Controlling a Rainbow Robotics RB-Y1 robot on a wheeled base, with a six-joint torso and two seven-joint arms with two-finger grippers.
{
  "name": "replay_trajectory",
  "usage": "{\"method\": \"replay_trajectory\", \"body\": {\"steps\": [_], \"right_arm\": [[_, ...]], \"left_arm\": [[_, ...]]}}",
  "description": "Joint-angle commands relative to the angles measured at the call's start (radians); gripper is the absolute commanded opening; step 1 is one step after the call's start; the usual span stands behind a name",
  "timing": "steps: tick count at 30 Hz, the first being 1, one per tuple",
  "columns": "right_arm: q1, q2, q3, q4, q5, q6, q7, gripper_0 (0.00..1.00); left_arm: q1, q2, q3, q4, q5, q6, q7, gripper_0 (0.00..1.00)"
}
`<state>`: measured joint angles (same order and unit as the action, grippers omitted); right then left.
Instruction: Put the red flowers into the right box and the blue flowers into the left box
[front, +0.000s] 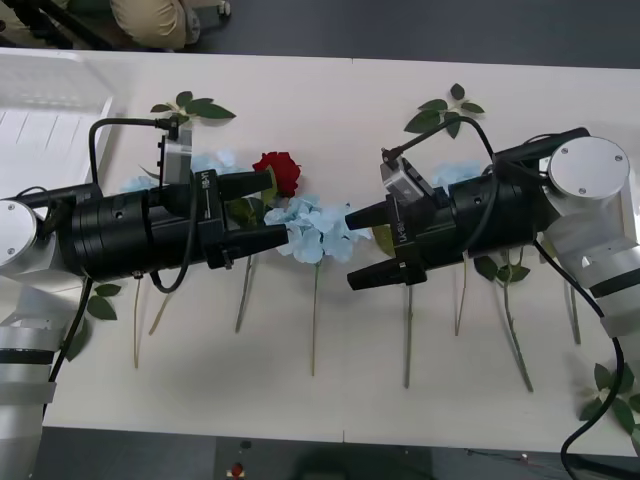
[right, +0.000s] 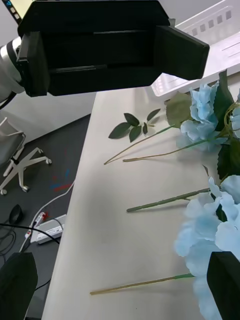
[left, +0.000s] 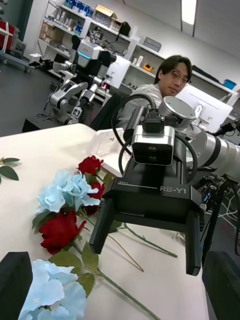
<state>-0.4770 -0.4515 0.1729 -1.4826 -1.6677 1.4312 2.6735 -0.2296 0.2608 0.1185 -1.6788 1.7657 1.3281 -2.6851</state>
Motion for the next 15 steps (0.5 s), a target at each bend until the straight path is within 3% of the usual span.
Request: {"method": "replay_trajectory", "body": {"steps": [1,15], "right_arm": [[0.074,-0.016,0.017,0.016,0.029,-0.058,0.032,1.0],[0.074,-0.016,0.017,0.016,0.029,-0.058,0.032,1.0]], "left_arm": [[-0.013,0.008,0.007,-0.027,0.014,-0.004,-0.02,1.0],[-0.013,0.008,0.007,-0.027,0.014,-0.004,-0.02,1.0]]}}
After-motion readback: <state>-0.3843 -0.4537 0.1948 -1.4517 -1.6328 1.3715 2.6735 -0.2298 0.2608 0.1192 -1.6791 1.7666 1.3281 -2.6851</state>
